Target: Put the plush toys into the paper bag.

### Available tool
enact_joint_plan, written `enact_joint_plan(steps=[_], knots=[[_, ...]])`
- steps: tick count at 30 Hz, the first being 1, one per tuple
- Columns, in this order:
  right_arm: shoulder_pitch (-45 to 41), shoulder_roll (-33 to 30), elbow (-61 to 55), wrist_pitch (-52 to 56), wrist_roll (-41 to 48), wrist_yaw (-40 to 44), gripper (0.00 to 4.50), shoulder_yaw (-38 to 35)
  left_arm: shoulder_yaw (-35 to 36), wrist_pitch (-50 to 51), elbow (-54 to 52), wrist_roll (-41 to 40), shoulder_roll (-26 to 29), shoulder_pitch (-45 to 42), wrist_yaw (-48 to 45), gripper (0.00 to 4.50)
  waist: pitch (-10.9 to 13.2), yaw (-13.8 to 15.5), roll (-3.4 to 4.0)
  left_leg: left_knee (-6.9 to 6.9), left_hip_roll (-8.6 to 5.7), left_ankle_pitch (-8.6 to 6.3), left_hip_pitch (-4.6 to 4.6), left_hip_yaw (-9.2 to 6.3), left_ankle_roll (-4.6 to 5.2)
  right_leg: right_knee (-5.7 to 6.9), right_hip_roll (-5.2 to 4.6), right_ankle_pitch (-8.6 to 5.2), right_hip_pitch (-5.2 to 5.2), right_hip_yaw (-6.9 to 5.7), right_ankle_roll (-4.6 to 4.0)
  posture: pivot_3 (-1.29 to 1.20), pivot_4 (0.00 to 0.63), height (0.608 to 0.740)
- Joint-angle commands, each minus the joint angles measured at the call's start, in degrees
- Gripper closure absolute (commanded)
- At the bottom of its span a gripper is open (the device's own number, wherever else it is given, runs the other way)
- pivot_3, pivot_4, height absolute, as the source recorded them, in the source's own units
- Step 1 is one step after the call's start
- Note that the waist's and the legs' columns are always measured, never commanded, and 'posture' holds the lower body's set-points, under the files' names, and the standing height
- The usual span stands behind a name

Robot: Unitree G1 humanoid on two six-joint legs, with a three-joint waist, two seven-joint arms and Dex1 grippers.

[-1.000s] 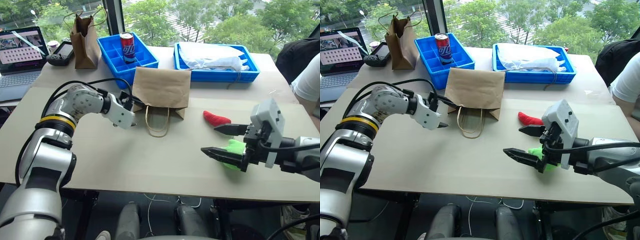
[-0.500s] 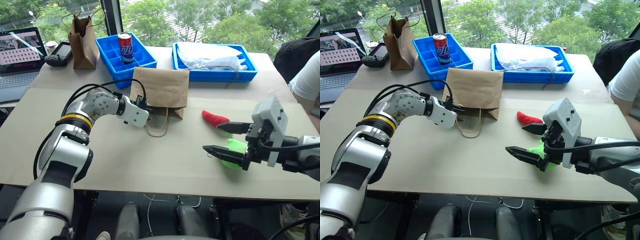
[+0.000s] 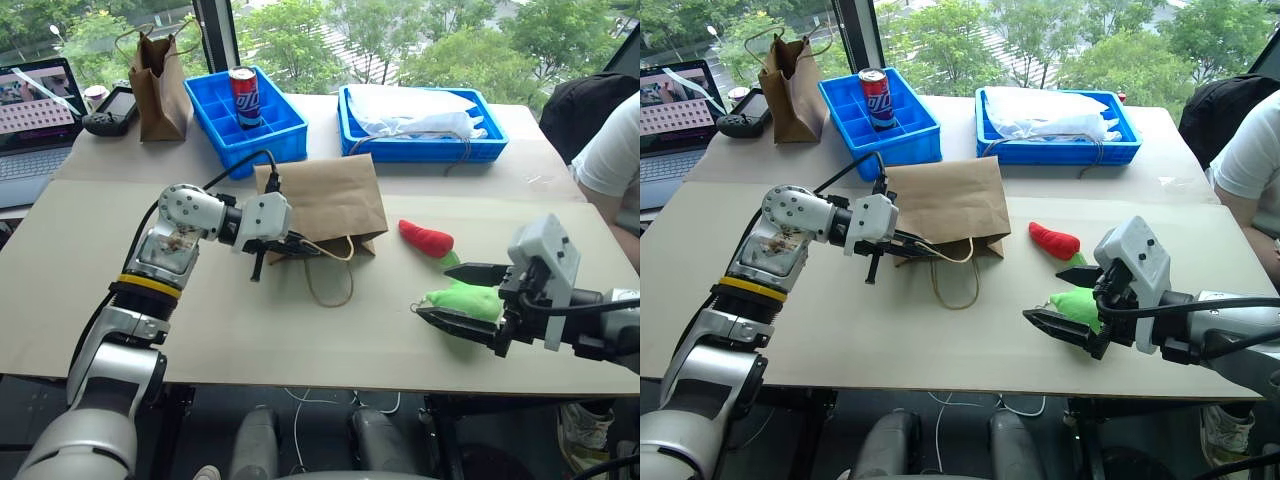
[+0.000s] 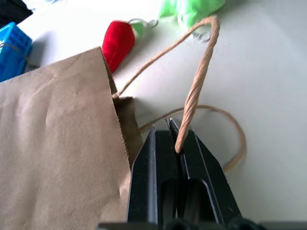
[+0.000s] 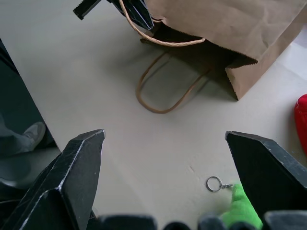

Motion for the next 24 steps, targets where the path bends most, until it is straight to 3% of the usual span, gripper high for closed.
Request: enact_joint_plan(steps=[1,5,8,13,19,24], knots=[[3.2,0.0,-3.8,0.4,1.1,-1.3,0.0,0.1,1.5,15.2,-11.7,-5.5,1.2,1.0,2.1,4.48,0.0,0.1,0.0,0.02,0.0,0.0,0.0,0.0,0.0,0.0,0.0,0.0,0.02,0.0,0.0,0.0,0.15,0.71],[1.6,8.2,-4.0,-2.1,-6.2,-8.7,0.0,13.7,3.1,22.1,-13.6,-7.8,-1.3,-0.4,6.8,4.48,-0.1,0.2,-0.06,0.05,-0.02,0.0,0.01,-0.04,0.0,-0.04,0.0,-0.01,0.04,-0.01,0.02,0.0,0.15,0.71],[-1.5,17.2,-2.2,-3.8,-12.6,-14.4,0.69,21.9,4.2,28.7,-14.4,-10.2,-2.7,-1.9,9.2,4.5,-0.1,0.1,-0.03,0.06,-0.09,0.02,-0.02,-0.11,0.03,-0.02,0.02,-0.01,0.0,0.02,0.02,0.0,0.15,0.71],[-6.7,29.2,1.7,-8.1,-23.5,-19.8,2.48,31.0,4.5,34.5,-16.6,-13.6,-1.8,-2.5,9.0,4.5,-0.1,-0.4,0.0,-0.01,-0.11,0.02,-0.03,-0.15,0.03,0.01,0.04,-0.01,-0.09,0.04,0.01,0.0,0.15,0.71],[-8.5,37.8,9.5,-16.3,-33.7,-18.7,4.46,35.3,4.0,34.9,-17.4,-13.8,-1.5,-4.1,10.0,4.5,-0.1,0.4,0.0,0.01,-0.12,0.02,-0.05,-0.14,0.03,-0.04,0.04,-0.02,-0.05,0.02,0.01,0.0,0.15,0.71],[-8.4,45.4,16.9,-25.4,-39.7,-15.9,4.46,37.4,2.1,35.0,-17.3,-13.3,-0.3,-4.7,8.4,4.5,-0.1,0.2,0.01,0.0,-0.13,0.02,-0.09,-0.14,0.03,-0.06,0.04,-0.01,-0.07,0.03,0.0,0.0,0.15,0.71]])
